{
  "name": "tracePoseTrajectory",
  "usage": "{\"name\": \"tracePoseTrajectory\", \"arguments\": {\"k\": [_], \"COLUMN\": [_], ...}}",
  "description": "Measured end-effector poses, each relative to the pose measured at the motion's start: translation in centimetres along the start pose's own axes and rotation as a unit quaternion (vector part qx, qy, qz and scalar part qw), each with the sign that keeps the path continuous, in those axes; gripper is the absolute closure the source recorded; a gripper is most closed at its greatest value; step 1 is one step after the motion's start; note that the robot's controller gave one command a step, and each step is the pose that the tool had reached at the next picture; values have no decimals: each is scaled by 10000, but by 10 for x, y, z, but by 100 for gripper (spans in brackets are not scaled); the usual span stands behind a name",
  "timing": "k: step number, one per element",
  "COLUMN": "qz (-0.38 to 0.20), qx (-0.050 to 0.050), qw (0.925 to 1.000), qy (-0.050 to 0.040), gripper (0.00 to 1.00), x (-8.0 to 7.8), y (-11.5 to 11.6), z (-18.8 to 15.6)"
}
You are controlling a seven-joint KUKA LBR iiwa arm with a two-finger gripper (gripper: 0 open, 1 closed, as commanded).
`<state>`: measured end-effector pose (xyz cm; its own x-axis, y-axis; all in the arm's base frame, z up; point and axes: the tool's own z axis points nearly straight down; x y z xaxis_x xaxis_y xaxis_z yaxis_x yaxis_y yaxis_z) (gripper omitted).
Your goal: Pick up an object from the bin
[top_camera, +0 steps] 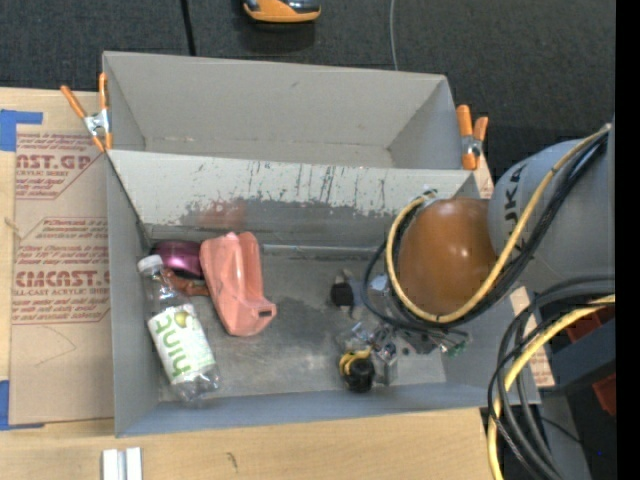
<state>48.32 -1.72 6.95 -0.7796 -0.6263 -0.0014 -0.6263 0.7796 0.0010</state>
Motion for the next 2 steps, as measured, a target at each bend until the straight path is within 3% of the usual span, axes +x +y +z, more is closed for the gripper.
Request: {"name": "tracePoseTrajectory", "arguments": {"k": [1, 2], "qz": [0, -74], "qx": [0, 39], "qw": [10000, 10000], "qy": [0, -36], "gripper": [100, 100], "x": [0, -16], "y": [0, -23], "z": [0, -189]}}
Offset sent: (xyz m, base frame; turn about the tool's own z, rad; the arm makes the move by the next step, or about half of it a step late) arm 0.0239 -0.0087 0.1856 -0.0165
